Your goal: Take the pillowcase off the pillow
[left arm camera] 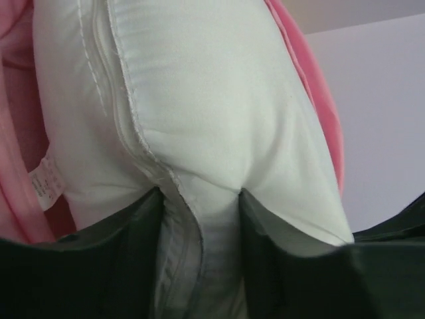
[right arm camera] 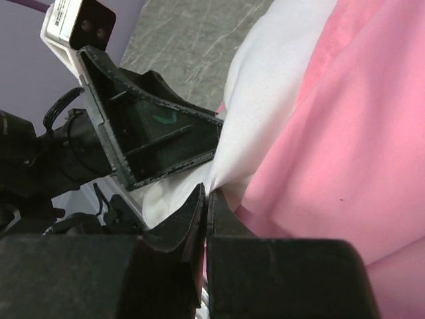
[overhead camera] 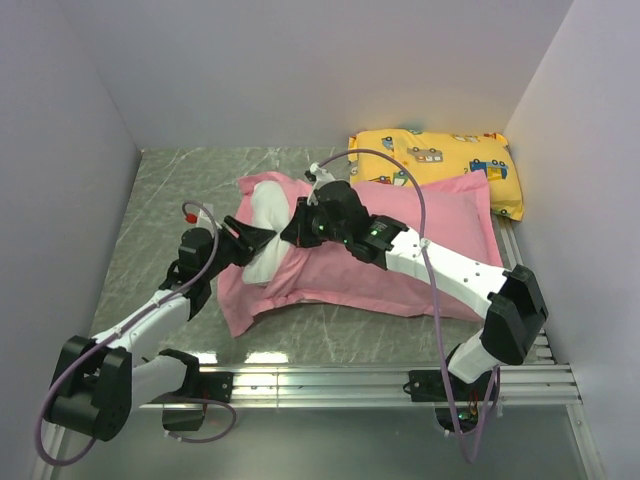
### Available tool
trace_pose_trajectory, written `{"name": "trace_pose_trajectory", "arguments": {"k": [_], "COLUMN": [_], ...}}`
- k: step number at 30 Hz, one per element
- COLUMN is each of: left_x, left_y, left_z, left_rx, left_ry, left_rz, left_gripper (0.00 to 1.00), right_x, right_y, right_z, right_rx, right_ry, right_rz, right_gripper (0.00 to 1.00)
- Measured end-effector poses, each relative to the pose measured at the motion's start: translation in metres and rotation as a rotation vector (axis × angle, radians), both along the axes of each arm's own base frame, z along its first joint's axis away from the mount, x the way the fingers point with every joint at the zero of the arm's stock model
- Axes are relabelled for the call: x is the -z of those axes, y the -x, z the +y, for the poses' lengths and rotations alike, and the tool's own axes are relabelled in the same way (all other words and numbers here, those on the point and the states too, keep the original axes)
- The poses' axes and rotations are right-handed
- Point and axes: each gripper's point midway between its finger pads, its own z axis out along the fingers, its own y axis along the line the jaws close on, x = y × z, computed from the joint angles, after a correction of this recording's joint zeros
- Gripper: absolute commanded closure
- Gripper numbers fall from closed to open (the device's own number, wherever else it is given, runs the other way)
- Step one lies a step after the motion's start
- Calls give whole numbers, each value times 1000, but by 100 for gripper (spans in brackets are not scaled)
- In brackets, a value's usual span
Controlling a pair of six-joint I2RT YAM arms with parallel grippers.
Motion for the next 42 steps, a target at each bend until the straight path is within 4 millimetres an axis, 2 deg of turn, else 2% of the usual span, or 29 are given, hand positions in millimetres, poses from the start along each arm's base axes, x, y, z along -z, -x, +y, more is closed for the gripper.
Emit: {"name": "trace_pose_trajectory", "arguments": {"k": [1, 2, 3, 5, 6, 7, 8, 12, 18, 20, 22, 25, 27, 28, 29, 32, 35, 37, 41, 42], "left_x": [0, -1, -3, -4, -3, -4, -4, -8, -20, -22, -23, -25, -26, -27, -26, -27, -38, -49, -75, -81], "left_y": [-1, -2, -2, -3, -3, -4, -6, -12, -12, -11, -10, -10, -11, -10, -10, -10, -13, -17, -29, -31], "left_z": [-1, -1, -3, -5, -4, -4, -2, 10, 22, 25, 27, 28, 29, 30, 31, 36, 43, 52, 90, 99], "left_rx": [-3, -2, 2, 11, 7, 4, -8, -77, -141, -152, -157, -162, -163, -165, -167, -181, -193, -205, -284, -306], "left_ry": [10, 18, 22, 9, 1, -8, -24, -86, -143, -156, -173, -188, -196, -202, -211, -242, -256, -244, -245, -246], "left_rz": [1, 3, -2, -5, 6, 13, 19, 44, 49, 54, 56, 58, 54, 54, 59, 71, 67, 67, 50, 45], "left_gripper": [72, 99, 100, 100, 100, 100, 100, 100, 100, 100, 100, 100, 100, 100, 100, 100, 100, 100, 100, 100], "right_x": [1, 4, 9, 18, 19, 19, 18, 2, -33, -32, -22, 2, 18, 24, 28, 34, 30, 24, 24, 25], "right_y": [0, 1, 2, 5, 4, 4, 4, 9, 29, 29, 26, 19, 12, 8, 4, 0, -2, -4, -15, -17], "right_z": [0, 0, -1, -4, -5, -5, -7, -23, -72, -81, -83, -81, -77, -75, -73, -81, -96, -111, -174, -184], "right_rx": [2, 4, 4, 11, 16, 22, 26, 59, 148, 177, 193, 208, 214, 220, 225, 258, 302, 338, 484, 512], "right_ry": [3, 9, 20, 44, 48, 52, 55, 59, 44, 53, 86, 158, 213, 237, 257, 299, 288, 260, 246, 244], "right_rz": [0, 1, 5, 15, 10, 6, -5, -57, -141, -151, -140, -110, -91, -85, -83, -86, -95, -101, -102, -100], "right_gripper": [100, 100, 99, 91, 77, 70, 57, 35, 28, 28, 28, 31, 40, 48, 69, 94, 100, 100, 100, 100]}}
